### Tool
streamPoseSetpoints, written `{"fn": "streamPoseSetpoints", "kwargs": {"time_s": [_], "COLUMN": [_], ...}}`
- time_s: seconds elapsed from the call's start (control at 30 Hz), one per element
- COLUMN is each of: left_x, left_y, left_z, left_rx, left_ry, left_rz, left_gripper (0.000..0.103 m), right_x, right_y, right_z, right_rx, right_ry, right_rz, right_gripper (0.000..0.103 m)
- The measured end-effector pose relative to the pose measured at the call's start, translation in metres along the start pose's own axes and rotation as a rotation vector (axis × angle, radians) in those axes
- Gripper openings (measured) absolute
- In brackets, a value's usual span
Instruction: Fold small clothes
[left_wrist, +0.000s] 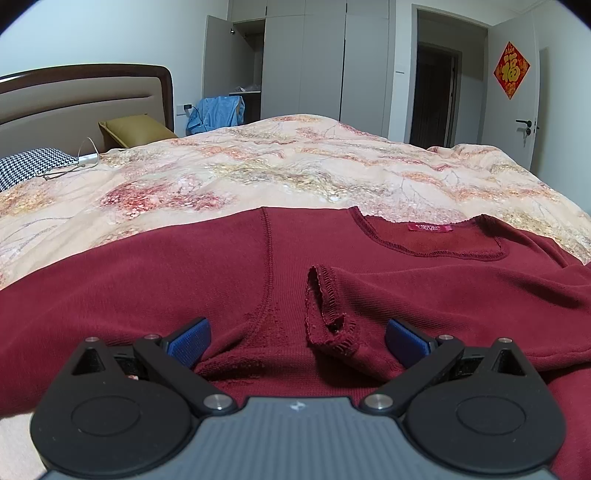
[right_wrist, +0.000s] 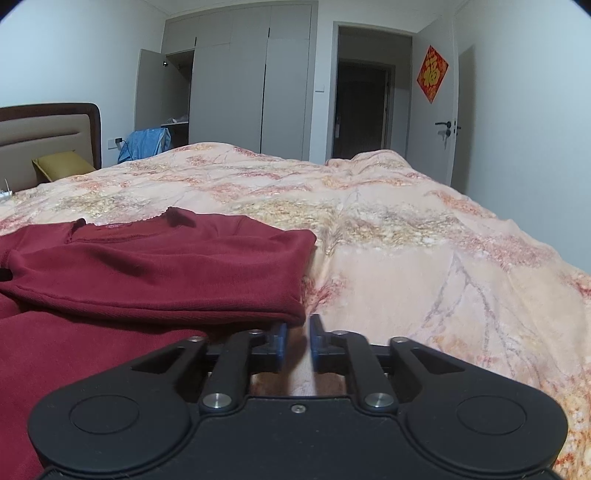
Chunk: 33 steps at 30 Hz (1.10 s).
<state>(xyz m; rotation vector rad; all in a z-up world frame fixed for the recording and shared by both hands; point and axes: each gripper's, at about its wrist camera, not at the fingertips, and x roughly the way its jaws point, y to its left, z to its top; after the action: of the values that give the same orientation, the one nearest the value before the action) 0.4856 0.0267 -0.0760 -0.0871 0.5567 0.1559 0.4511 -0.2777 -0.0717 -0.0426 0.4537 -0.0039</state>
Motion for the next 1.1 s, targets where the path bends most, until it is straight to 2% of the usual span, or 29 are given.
{"fn": "streamPoseSetpoints", "kwargs": {"time_s": [0.07, 0.13, 0.23, 0.27, 0.33, 0.4, 0.63, 0.87, 0.93, 1.03, 1.1], "left_x": [-0.002, -0.008, -0.032, -0.043, -0.067, -0.095, -0.183, -0.229, -0.236, -0.238, -0.236], "left_y": [0.001, 0.004, 0.015, 0.02, 0.031, 0.045, 0.102, 0.144, 0.149, 0.149, 0.147], "left_z": [0.002, 0.008, 0.012, 0.011, 0.006, -0.003, -0.058, -0.093, -0.101, -0.111, -0.117], "left_rx": [-0.005, -0.012, -0.051, -0.067, -0.074, -0.072, -0.077, -0.19, -0.213, -0.228, -0.242], "left_ry": [0.0, 0.019, 0.025, 0.025, 0.039, 0.045, 0.088, 0.123, 0.129, 0.163, 0.191], "left_rz": [-0.008, -0.04, -0.095, -0.113, -0.153, -0.157, -0.098, -0.086, -0.1, -0.117, -0.131], "left_gripper": [0.103, 0.103, 0.103, 0.103, 0.103, 0.103, 0.103, 0.103, 0.103, 0.103, 0.103], "right_x": [-0.008, -0.022, -0.053, -0.065, -0.089, -0.113, -0.188, -0.238, -0.243, -0.252, -0.254], "right_y": [-0.002, -0.003, -0.003, -0.002, 0.0, 0.002, 0.024, 0.047, 0.056, 0.067, 0.068], "right_z": [0.001, 0.001, -0.004, -0.007, -0.014, -0.024, -0.071, -0.1, -0.105, -0.111, -0.112], "right_rx": [0.021, 0.027, 0.01, 0.005, -0.001, -0.002, 0.037, 0.154, 0.144, 0.119, 0.153], "right_ry": [0.003, 0.007, 0.005, 0.006, 0.01, 0.016, 0.059, 0.068, 0.083, 0.073, 0.076], "right_rz": [0.018, 0.036, 0.077, 0.091, 0.114, 0.126, 0.143, 0.195, 0.194, 0.129, 0.105], "right_gripper": [0.036, 0.058, 0.077, 0.08, 0.094, 0.102, 0.102, 0.1, 0.091, 0.076, 0.069]}}
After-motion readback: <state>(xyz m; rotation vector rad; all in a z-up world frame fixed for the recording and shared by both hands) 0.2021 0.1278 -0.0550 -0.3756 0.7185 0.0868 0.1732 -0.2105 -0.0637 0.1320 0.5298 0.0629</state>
